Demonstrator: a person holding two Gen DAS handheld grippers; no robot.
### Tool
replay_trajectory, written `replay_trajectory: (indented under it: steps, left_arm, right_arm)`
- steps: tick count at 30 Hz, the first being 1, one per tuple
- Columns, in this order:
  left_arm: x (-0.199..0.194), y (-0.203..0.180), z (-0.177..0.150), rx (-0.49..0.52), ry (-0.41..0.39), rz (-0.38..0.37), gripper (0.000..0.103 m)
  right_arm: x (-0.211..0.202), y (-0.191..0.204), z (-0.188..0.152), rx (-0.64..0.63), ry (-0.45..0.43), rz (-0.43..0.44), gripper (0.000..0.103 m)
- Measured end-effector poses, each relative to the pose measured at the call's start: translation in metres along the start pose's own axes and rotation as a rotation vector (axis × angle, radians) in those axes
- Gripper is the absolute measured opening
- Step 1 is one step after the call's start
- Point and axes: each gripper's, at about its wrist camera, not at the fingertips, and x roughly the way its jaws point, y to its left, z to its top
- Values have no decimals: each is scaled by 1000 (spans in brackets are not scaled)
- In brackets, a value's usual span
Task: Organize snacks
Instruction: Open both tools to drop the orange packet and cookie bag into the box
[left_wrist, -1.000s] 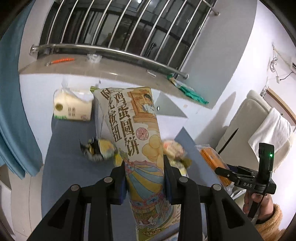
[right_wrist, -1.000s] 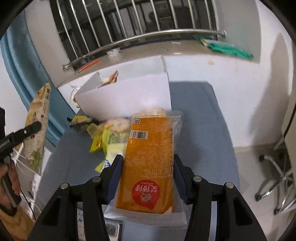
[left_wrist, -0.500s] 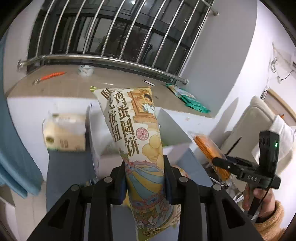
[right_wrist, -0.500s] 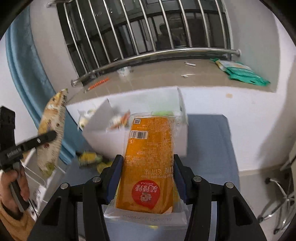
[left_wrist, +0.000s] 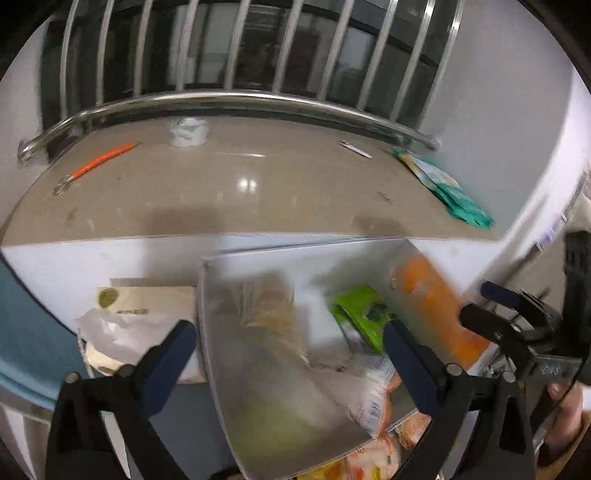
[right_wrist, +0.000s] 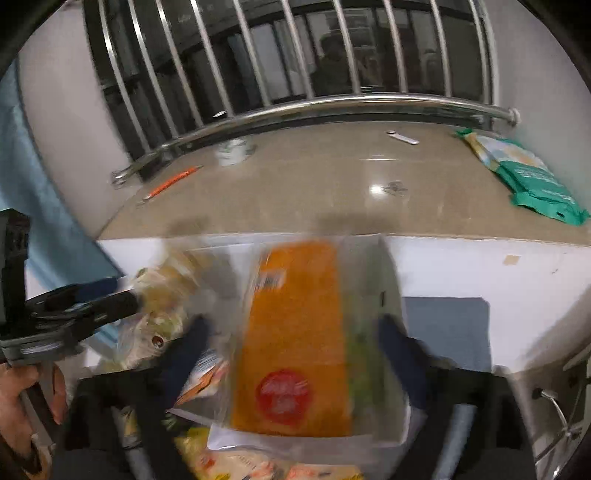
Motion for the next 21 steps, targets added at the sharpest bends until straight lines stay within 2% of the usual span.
replay_trajectory:
  steps: [2,4,7,12,16,21]
  left_arm:
    - [-2,6,-6,-12,-2,-12,103]
    - [-6,7,-13,5,-8,6,103]
    - [-14,6,-22,37,-23,34,103]
    - [-55,-2,-44,59,-61,18,103]
    - [-98,-11,-69,102,-122,8,103]
    - [-145,-25,-115,170,-193,-13,103]
  right_arm:
    - [-5,1,-2,-5,-14,-21,103]
    - [-16,3,-7,-12,-35,12,103]
    - [-30,8,-11,-34,-65,-11,103]
    - [-62,20,-22,-68,-116,4,103]
    - [-101,36,-50,-116,-156,21,103]
    - [-144,42,-107,-111,-197,61,103]
